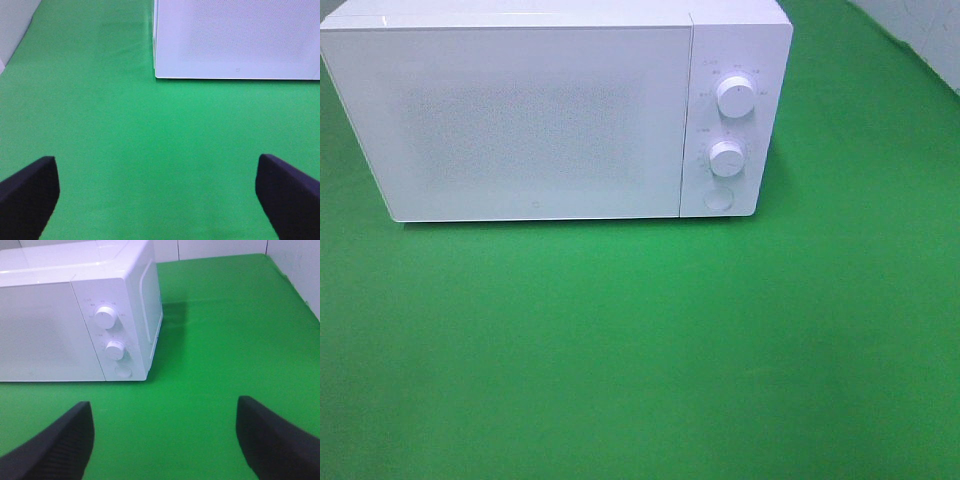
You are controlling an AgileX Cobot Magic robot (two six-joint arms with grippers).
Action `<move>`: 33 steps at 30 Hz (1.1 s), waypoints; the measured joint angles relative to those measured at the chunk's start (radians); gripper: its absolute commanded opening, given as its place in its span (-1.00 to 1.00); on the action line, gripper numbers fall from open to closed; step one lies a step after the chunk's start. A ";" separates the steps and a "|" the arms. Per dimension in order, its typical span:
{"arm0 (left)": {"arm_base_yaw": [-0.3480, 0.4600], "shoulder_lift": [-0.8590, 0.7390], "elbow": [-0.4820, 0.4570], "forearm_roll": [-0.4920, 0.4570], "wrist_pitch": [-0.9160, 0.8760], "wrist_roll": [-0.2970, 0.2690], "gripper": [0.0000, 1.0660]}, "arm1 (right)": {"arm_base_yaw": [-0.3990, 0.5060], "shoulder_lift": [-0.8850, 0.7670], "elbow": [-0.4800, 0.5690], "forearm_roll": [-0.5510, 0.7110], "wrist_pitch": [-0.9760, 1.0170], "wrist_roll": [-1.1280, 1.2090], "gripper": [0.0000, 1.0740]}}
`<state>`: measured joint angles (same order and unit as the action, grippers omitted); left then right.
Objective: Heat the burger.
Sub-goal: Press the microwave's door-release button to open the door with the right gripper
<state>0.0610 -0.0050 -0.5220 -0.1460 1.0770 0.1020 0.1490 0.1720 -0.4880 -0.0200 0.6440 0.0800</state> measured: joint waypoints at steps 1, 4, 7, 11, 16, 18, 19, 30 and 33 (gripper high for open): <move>0.000 0.000 0.000 0.000 0.000 0.000 0.92 | 0.000 0.000 0.000 0.000 0.000 0.000 0.42; 0.000 0.000 0.000 0.000 0.000 0.000 0.92 | 0.000 0.063 0.008 0.000 -0.045 0.000 0.41; 0.000 0.000 0.000 0.000 0.000 0.000 0.92 | 0.000 0.148 0.013 0.000 -0.112 0.000 0.41; 0.000 0.000 0.000 0.000 0.000 0.000 0.92 | 0.000 0.241 0.013 0.000 -0.192 0.000 0.41; 0.000 0.000 0.000 0.000 0.000 0.000 0.92 | 0.000 0.364 0.013 0.000 -0.273 0.001 0.41; 0.000 0.000 0.000 0.000 0.000 0.000 0.92 | 0.000 0.410 0.013 0.002 -0.301 0.004 0.41; 0.000 0.000 0.000 0.000 0.000 0.000 0.92 | 0.000 0.410 0.013 0.002 -0.301 0.004 0.41; 0.000 0.000 0.000 0.000 0.000 0.000 0.92 | 0.000 0.695 0.013 -0.046 -0.543 0.006 0.39; 0.000 0.000 0.000 0.000 0.000 0.000 0.92 | 0.000 0.731 0.013 -0.049 -0.596 0.006 0.39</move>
<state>0.0610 -0.0050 -0.5220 -0.1460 1.0770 0.1020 0.1490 0.9030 -0.4750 -0.0690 0.0480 0.0860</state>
